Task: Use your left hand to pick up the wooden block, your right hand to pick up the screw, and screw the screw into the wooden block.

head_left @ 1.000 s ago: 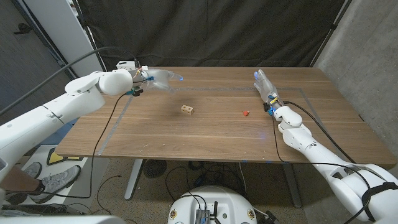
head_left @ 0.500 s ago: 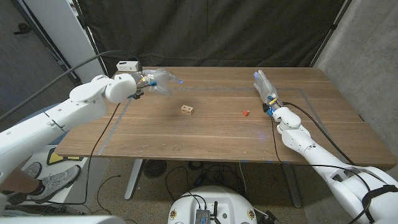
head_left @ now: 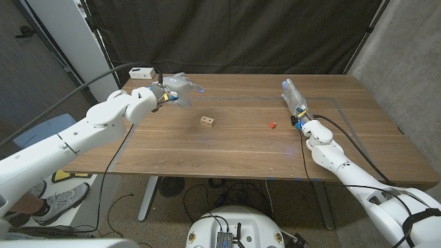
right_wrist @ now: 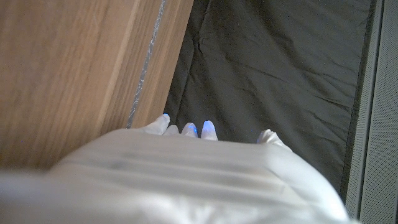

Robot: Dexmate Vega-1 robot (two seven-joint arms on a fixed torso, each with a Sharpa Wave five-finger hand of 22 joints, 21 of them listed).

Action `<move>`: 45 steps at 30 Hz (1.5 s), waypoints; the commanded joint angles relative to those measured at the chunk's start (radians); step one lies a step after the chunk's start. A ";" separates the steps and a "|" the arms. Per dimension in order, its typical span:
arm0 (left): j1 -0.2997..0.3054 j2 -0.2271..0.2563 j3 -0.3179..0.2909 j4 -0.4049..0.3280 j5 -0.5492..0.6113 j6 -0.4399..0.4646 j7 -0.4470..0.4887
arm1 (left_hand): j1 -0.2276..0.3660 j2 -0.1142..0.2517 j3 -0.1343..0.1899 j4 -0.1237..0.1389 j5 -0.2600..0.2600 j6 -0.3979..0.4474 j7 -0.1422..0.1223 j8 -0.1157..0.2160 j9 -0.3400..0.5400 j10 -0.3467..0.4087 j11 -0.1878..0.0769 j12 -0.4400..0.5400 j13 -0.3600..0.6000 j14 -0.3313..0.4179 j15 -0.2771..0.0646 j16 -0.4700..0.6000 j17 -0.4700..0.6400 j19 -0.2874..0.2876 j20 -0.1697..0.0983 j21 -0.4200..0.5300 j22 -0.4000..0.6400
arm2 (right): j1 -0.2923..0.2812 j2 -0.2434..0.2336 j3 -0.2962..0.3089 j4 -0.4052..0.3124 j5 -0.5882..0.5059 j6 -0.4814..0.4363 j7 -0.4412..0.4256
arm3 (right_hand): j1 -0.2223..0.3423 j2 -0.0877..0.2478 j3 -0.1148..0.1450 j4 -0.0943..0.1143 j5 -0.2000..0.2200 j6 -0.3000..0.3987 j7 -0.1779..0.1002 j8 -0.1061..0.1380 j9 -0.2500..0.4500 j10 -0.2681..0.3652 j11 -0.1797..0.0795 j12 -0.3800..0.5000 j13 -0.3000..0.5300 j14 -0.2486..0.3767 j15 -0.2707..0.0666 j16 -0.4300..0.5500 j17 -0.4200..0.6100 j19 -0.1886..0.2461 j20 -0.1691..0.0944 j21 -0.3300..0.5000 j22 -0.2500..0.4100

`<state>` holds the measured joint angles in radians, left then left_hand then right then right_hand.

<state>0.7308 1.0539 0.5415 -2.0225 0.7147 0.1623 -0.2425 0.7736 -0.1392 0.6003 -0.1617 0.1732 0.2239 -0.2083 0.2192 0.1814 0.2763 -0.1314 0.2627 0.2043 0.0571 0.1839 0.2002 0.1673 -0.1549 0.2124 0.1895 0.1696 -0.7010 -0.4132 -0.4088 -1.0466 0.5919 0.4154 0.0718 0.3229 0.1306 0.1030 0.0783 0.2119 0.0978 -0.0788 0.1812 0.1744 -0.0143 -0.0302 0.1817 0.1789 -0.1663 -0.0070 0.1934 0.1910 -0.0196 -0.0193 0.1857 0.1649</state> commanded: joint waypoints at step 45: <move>-0.019 -0.183 0.130 0.092 0.361 0.080 -0.086 | 0.017 0.028 -0.052 0.015 0.014 0.157 -0.012 -0.010 0.002 0.097 0.068 -0.038 -0.019 0.041 0.023 -0.013 0.002 0.010 0.003 -0.004 0.004 | -0.007 0.023 0.007 0.027 0.012 0.005 -0.018 | -0.004 -0.007 0.003 -0.012 -0.004 -0.013 -0.003 0.000 0.003 0.004 0.000 0.008 0.005 -0.008 0.025 0.005 0.002 -0.008 0.005 0.001 0.003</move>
<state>0.7360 0.8885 0.6510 -1.9604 1.0856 0.2586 -0.3127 0.7908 -0.1219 0.5551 -0.1488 0.1813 0.3688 -0.2201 0.2069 0.1817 0.3610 -0.0641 0.2180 0.1833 0.0870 0.2045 0.1807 0.1678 -0.1383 0.2154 0.1894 0.1696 -0.7070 -0.3927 -0.4021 -1.0227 0.6047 0.4172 0.0616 0.3229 0.1307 0.1032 0.0711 0.2119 0.0890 -0.0805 0.1812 0.1743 -0.0144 -0.0302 0.1817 0.1789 -0.1717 0.0091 0.1934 0.1910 -0.0196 -0.0195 0.1857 0.1649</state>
